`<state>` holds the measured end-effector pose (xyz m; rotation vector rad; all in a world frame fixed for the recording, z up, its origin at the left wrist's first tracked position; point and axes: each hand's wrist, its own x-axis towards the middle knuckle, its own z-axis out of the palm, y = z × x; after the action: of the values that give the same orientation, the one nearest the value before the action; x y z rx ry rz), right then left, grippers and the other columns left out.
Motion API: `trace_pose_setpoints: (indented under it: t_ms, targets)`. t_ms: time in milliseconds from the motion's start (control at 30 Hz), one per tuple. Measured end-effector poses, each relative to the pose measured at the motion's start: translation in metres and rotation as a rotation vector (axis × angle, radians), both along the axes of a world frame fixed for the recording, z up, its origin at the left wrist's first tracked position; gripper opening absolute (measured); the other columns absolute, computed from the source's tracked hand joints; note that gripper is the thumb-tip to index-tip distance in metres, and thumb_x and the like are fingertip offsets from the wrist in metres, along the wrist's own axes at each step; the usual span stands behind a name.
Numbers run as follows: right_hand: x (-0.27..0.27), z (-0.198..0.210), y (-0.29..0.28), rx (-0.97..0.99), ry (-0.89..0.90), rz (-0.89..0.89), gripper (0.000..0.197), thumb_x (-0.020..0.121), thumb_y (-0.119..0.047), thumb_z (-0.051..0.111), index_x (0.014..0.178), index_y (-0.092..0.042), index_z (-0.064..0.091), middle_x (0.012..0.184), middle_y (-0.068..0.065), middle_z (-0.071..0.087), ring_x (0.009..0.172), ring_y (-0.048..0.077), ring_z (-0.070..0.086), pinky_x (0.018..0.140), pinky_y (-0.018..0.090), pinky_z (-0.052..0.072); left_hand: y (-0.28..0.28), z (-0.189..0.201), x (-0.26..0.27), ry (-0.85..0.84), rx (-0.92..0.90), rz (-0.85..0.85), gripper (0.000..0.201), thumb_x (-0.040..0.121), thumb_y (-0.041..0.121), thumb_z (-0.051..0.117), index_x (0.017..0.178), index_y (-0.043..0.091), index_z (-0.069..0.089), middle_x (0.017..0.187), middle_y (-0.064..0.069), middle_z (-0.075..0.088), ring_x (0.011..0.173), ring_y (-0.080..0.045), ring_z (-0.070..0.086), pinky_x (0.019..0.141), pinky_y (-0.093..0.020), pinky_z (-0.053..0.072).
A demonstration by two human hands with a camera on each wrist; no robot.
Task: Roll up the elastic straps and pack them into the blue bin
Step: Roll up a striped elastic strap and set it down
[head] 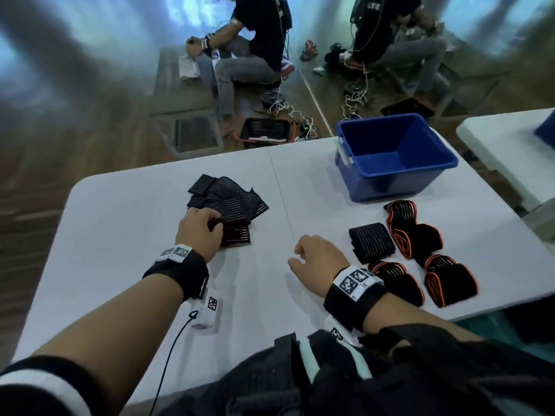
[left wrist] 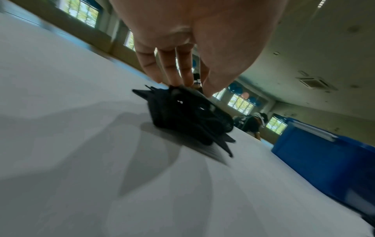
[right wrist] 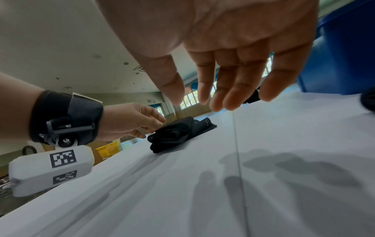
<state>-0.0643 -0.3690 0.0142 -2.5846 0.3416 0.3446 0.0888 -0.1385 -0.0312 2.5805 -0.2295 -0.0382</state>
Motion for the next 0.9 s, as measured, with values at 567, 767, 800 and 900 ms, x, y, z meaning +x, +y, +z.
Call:
trace_pose_setpoints:
  t_ms: [567,767,800,900]
  targets:
    - [0.031,-0.015,0.038,-0.019,0.023,0.083,0.024,0.091,-0.036,0.054,0.109,-0.019,0.059,0.104,-0.001,0.062,0.093,0.019,0.059,0.082,0.034,0.049,0.007,-0.008,0.017,0.170,-0.399,0.212,0.018,0.078,0.012,0.071,0.084,0.028,0.072,0.077,0.007,0.069,0.078,-0.014,0.067,0.084,-0.032,0.057]
    - [0.039,-0.020,0.045,0.007,0.060,0.041,0.023,0.090,-0.034,0.055,0.107,-0.019,0.060,0.103,0.000,0.064,0.094,0.019,0.059,0.084,0.034,0.051,0.019,-0.008,0.018,0.149,-0.494,0.211,0.025,0.082,0.006,0.061,0.082,0.030,0.069,0.077,0.002,0.068,0.074,-0.022,0.070,0.071,-0.032,0.058]
    - [0.042,-0.020,0.047,0.008,0.061,0.030,0.023,0.089,-0.033,0.056,0.106,-0.019,0.060,0.104,0.000,0.064,0.095,0.019,0.060,0.084,0.034,0.051,0.019,-0.007,0.018,0.159,-0.514,0.213,0.017,0.085,0.011,0.063,0.087,0.026,0.069,0.078,0.001,0.068,0.074,-0.023,0.071,0.068,-0.030,0.056]
    - [0.050,-0.018,0.049,0.016,0.053,-0.005,0.022,0.088,-0.033,0.057,0.105,-0.020,0.062,0.104,0.000,0.065,0.096,0.020,0.060,0.086,0.034,0.051,0.018,-0.008,0.021,0.182,-0.511,0.194,0.020,0.087,0.034,0.071,0.103,0.023,0.067,0.088,0.001,0.069,0.081,-0.021,0.071,0.076,-0.031,0.056]
